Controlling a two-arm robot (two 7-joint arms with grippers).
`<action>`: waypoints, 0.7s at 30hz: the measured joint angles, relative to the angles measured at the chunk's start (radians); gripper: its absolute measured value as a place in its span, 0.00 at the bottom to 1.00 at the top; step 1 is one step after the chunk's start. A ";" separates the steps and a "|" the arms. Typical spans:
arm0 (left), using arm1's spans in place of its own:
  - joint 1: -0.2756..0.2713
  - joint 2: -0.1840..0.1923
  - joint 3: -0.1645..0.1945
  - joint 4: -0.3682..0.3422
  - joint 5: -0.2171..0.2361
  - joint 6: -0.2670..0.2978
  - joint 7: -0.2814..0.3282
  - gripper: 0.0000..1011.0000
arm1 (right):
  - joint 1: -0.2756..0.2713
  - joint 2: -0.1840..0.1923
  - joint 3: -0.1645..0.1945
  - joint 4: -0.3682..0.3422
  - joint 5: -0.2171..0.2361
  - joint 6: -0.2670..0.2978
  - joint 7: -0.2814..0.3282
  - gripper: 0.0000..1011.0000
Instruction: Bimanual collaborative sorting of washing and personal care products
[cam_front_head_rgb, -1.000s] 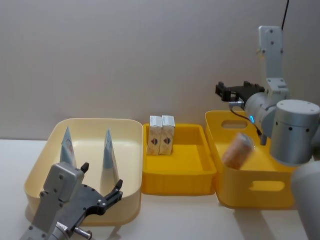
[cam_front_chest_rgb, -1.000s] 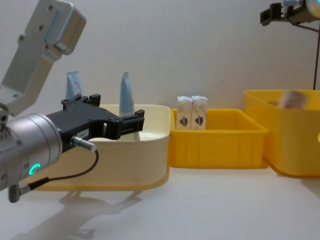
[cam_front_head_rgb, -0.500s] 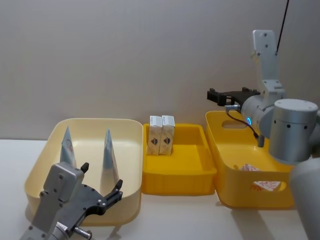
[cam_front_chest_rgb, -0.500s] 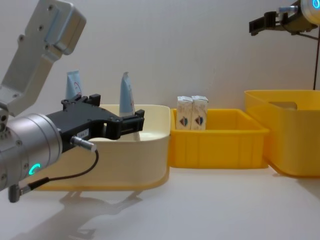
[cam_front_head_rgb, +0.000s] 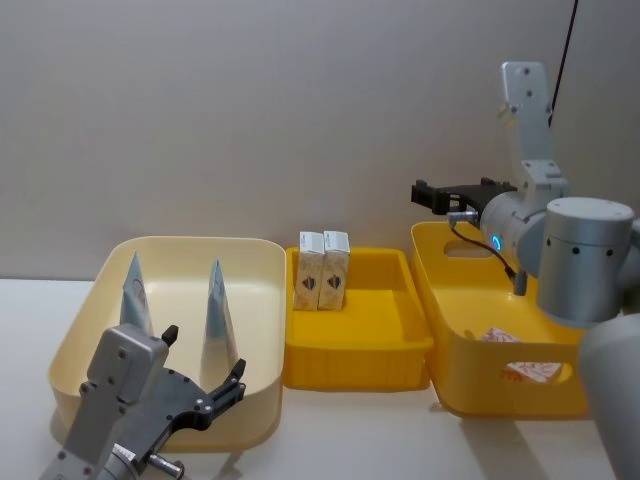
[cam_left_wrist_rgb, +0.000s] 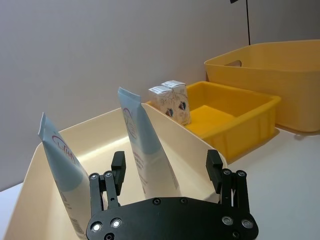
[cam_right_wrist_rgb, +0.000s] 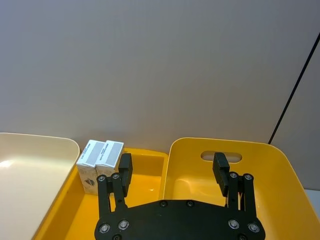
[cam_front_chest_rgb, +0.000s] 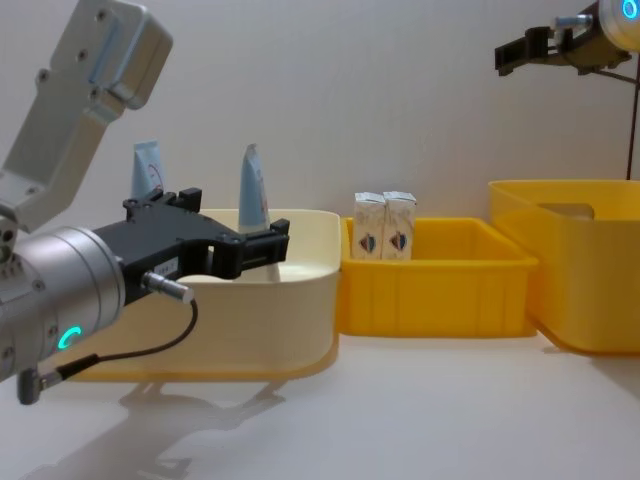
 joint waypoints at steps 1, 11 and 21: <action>0.000 0.000 0.000 0.000 0.000 0.001 -0.001 0.99 | 0.000 0.000 0.000 0.000 0.000 0.000 0.000 0.99; -0.022 -0.006 0.002 0.008 -0.018 0.030 -0.042 0.99 | 0.001 0.000 0.000 0.002 0.001 0.003 0.002 0.99; -0.053 -0.017 0.004 0.032 -0.026 0.058 -0.074 0.99 | 0.002 0.000 0.000 0.003 0.001 0.005 0.003 0.99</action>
